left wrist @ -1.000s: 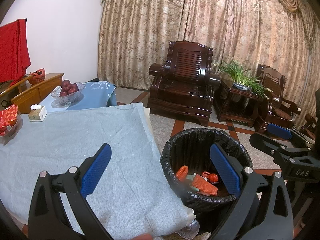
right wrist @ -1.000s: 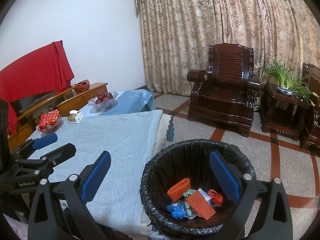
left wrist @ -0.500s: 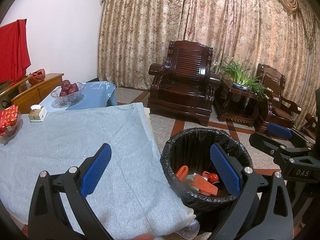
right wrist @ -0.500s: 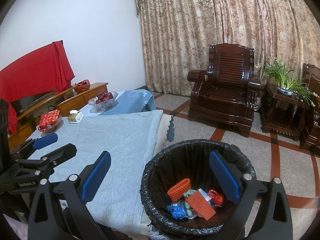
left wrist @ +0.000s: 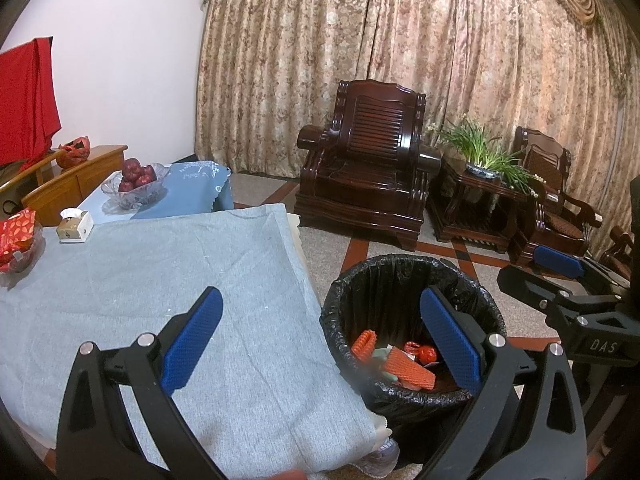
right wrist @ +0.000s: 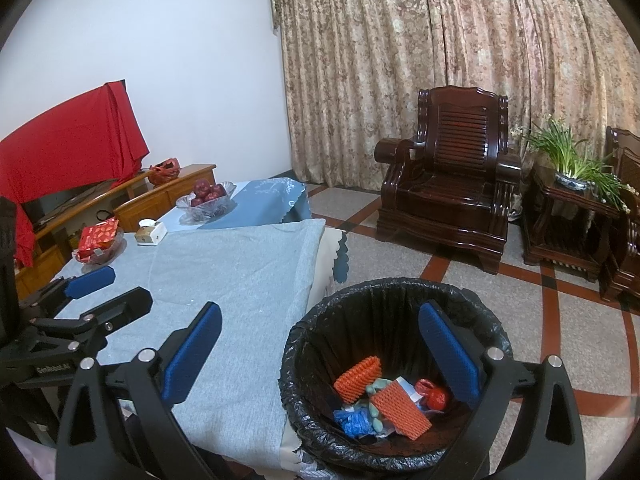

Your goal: Collect trash

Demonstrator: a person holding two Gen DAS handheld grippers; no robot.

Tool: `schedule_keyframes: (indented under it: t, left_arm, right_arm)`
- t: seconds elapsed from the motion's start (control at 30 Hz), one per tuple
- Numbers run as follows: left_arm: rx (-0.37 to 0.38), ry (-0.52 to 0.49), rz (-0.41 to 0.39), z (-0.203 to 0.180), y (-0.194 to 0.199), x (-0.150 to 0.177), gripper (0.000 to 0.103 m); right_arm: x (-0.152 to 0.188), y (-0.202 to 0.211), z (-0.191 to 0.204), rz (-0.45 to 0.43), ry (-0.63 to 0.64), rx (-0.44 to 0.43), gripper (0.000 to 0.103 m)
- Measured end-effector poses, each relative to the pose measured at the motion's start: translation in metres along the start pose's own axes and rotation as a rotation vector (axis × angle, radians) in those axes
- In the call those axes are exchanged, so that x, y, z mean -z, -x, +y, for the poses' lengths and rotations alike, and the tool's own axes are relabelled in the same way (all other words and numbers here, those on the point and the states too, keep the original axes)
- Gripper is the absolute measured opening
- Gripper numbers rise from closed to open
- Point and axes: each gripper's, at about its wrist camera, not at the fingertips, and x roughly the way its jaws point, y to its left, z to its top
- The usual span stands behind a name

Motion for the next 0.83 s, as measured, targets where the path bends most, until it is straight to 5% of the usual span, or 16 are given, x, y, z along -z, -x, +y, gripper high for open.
schedule_keyframes:
  t: [0.83]
  left_arm:
    - [0.000,0.001,0.001,-0.0017,0.0022,0.0010,0.096]
  right_arm:
    - [0.0002,-0.0005,0.0004,0.003,0.000,0.001,0.097]
